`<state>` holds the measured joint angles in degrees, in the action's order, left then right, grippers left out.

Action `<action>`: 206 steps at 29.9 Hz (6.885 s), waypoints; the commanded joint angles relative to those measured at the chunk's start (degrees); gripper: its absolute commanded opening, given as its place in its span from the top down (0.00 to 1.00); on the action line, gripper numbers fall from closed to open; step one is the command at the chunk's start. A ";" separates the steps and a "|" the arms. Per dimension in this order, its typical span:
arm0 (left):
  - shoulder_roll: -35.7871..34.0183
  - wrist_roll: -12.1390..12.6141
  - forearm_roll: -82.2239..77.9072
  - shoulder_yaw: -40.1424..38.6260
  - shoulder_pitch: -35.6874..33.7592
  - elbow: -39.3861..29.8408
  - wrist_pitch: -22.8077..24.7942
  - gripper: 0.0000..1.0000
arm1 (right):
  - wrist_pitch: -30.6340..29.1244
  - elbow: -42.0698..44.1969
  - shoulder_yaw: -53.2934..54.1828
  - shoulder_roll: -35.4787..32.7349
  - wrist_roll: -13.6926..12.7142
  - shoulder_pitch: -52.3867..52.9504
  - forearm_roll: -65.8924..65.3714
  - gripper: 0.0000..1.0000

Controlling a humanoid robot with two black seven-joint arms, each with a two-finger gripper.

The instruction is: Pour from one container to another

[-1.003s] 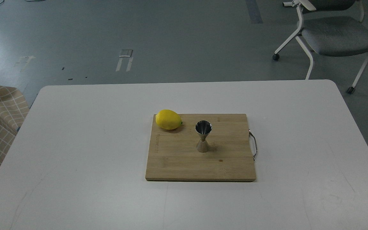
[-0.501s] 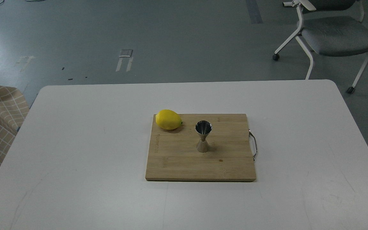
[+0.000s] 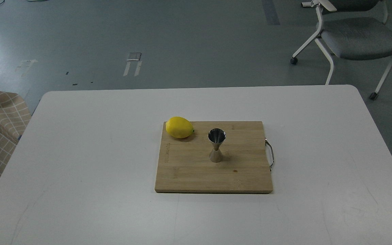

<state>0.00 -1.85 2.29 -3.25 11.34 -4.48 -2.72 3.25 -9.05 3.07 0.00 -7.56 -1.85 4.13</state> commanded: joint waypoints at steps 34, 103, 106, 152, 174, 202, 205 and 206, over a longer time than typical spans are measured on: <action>0.00 0.00 0.00 0.00 0.00 0.00 0.00 0.01 | 0.00 0.00 0.00 0.00 0.00 0.00 0.00 0.00; 0.00 0.00 0.00 0.00 0.00 0.00 0.00 0.01 | 0.00 0.17 0.00 0.00 0.00 0.00 0.00 0.00; 0.00 0.00 0.00 0.00 0.00 0.00 0.00 0.01 | 0.00 0.00 -0.08 0.00 0.00 0.00 0.00 0.00; 0.00 0.00 0.00 0.00 0.00 0.00 0.00 0.01 | 0.09 0.00 0.09 0.00 0.00 -0.35 0.09 0.00; 0.00 0.00 0.00 0.00 0.00 0.00 0.00 0.01 | 0.09 -0.09 0.09 0.00 0.00 -0.35 0.09 0.00; 0.00 0.00 0.00 0.00 0.00 0.00 0.00 0.01 | 0.09 -0.09 0.09 0.00 0.00 -0.35 0.09 0.00; 0.00 0.00 0.00 0.00 0.00 0.00 0.00 0.01 | 0.09 -0.09 0.09 0.00 0.00 -0.35 0.09 0.00; 0.00 0.00 0.00 0.00 0.00 0.00 0.00 0.01 | 0.09 -0.09 0.09 0.00 0.00 -0.35 0.09 0.00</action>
<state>0.00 -1.85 2.29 -3.25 11.34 -4.48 -2.73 3.34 -9.14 3.16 0.00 -7.55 -2.20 4.22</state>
